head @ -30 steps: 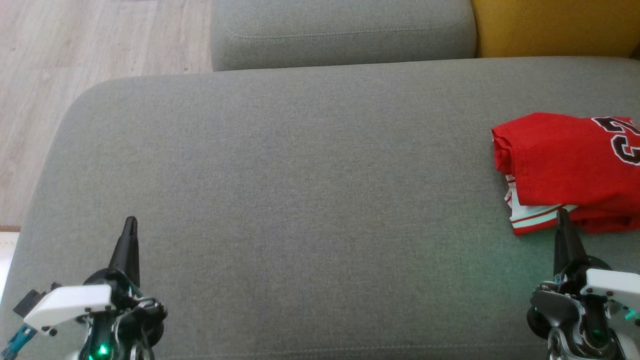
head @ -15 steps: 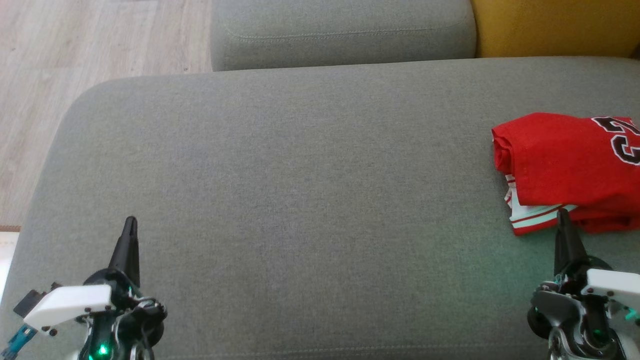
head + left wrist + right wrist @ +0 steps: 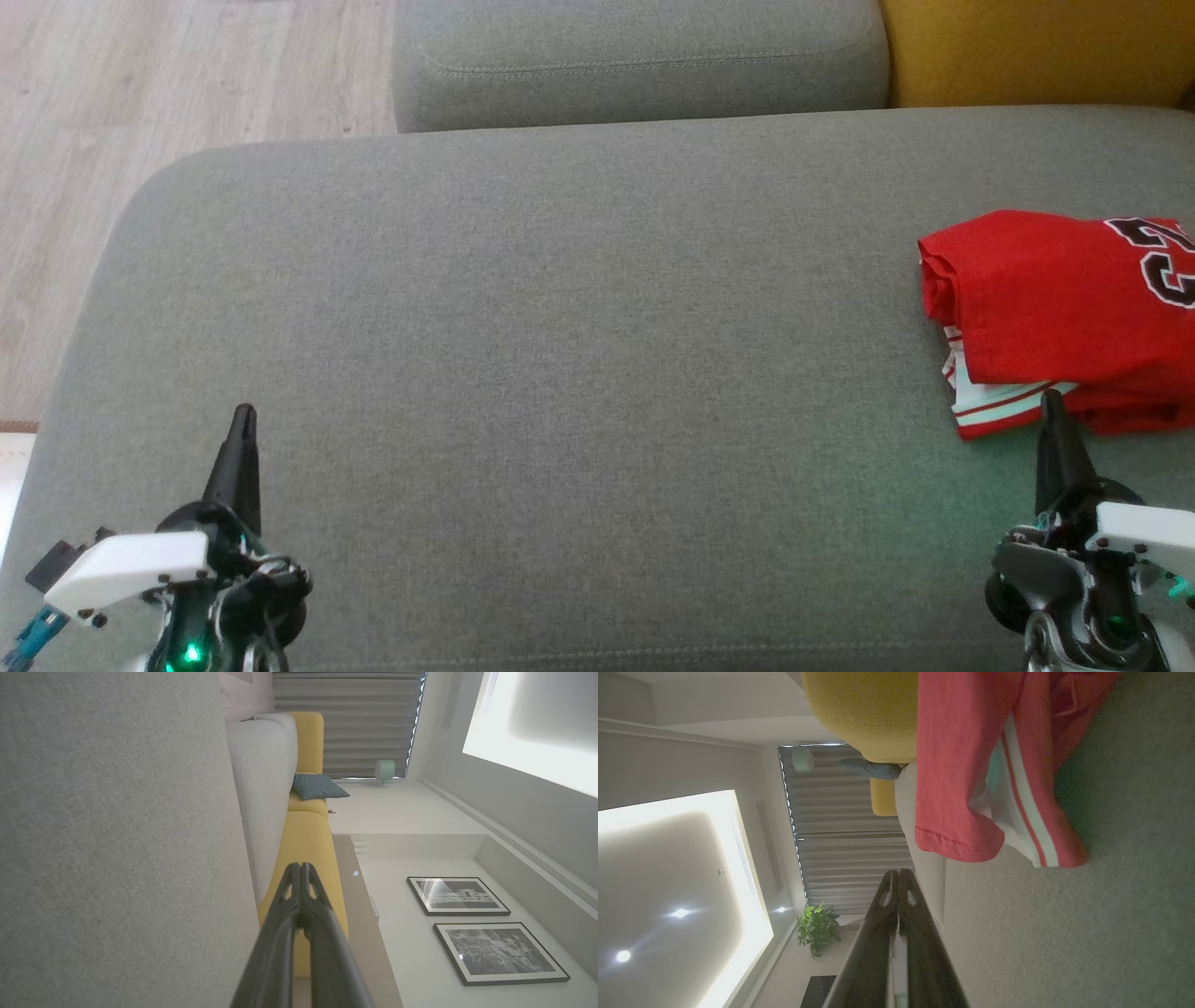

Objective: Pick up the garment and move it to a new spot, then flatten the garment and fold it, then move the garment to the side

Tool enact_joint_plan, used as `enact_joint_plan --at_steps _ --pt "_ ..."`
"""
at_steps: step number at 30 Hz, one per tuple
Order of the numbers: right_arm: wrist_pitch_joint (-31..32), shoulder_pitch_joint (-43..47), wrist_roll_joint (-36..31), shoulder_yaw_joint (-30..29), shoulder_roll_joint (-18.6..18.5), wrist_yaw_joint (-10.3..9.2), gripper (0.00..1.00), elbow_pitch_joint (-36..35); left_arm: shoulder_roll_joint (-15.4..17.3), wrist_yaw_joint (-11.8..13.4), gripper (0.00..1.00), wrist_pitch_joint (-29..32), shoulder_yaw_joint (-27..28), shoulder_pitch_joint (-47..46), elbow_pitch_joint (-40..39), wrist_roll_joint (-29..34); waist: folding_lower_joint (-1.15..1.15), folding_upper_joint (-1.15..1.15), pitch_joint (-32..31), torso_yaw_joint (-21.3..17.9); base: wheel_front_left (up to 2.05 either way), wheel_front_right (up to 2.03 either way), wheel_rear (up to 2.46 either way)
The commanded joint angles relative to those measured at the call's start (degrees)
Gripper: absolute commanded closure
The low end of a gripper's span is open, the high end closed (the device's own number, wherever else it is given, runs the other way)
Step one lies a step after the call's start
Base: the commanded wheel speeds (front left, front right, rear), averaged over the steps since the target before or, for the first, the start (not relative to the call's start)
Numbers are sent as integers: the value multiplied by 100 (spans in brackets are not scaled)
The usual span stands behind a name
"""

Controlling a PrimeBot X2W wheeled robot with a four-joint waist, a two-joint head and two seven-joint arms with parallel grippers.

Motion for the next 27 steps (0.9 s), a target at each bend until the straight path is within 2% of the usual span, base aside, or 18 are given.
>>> enact_joint_plan --at_steps 1,27 --pt "36 -286 -37 98 -56 -4 100 -178 32 -41 100 43 200 -308 -167 -15 0 0 0 0 0 0 0" --pt "53 -288 -55 75 -41 -4 100 -177 28 -41 100 47 206 -308 -167 -10 0 0 0 0 0 0 0"
